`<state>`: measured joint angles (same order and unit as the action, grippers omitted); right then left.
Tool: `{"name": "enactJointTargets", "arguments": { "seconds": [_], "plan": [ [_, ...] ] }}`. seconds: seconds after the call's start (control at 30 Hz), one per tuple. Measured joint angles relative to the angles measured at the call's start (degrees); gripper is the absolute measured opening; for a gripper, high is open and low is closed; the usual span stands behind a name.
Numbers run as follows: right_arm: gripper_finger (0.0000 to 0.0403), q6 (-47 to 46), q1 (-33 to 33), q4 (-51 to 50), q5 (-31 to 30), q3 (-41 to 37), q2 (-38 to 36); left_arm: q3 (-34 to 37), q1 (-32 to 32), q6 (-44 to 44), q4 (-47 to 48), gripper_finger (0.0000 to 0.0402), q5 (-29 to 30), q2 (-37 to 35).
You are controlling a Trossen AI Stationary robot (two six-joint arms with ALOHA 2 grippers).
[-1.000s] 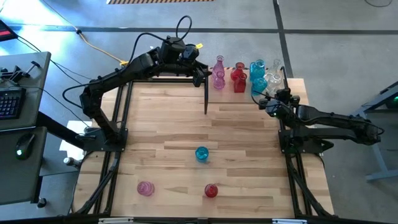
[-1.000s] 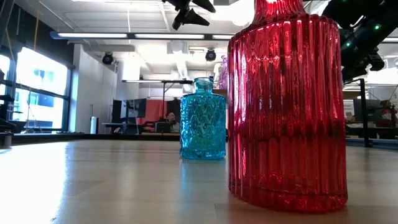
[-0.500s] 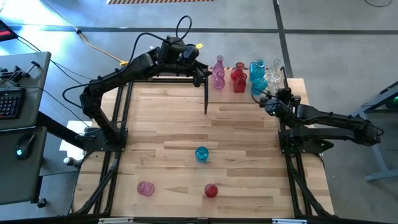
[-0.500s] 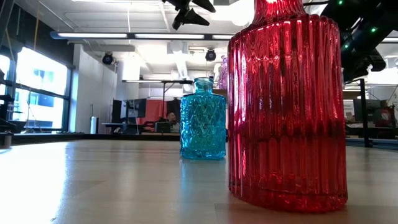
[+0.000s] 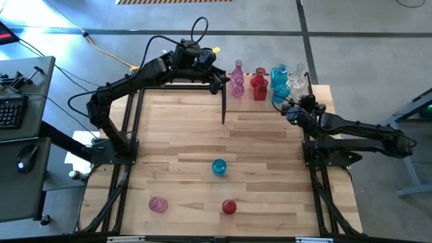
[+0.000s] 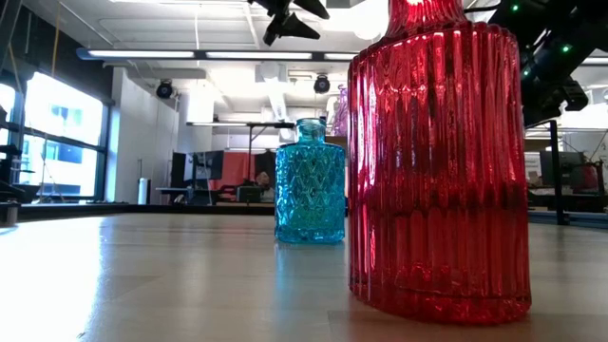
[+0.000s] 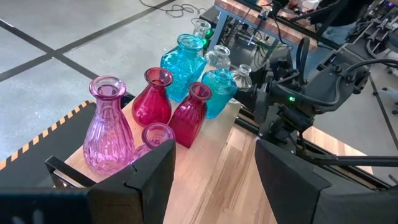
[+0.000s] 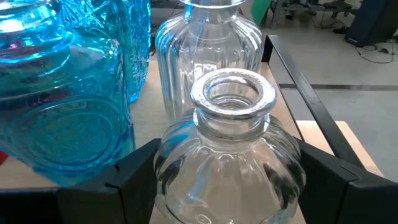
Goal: Sort vases onto shelf
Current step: Put the transparent vase on the shelf aligned with the transparent vases
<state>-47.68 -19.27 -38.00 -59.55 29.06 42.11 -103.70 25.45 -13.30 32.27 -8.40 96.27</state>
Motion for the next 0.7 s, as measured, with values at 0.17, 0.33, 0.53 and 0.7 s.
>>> {"name": "enactJointTargets", "arguments": {
  "seconds": [0.17, 0.33, 0.53, 0.7],
  "plan": [
    [0.0273, 0.0, 0.0, 0.6, -0.6, 0.0, 0.7, 0.0, 0.0, 0.0, 0.0, 0.0211, 0.0, 0.0],
    [0.0291, 0.1, 0.0, 0.3, -1.4, 0.0, 0.8, 0.0, 0.0, 0.0, 0.0, 0.0211, 0.0, 0.0],
    [0.0315, 0.1, -1.1, -0.3, -1.7, 0.0, 0.7, 0.0, 0.0, 0.0, 0.0, 0.0211, 0.0, 0.0],
    [0.0318, 0.1, -2.5, 0.0, -1.7, 0.0, 0.7, 0.0, 0.0, 0.0, 0.0, 0.0211, 0.0, 0.0]
  ]
}}
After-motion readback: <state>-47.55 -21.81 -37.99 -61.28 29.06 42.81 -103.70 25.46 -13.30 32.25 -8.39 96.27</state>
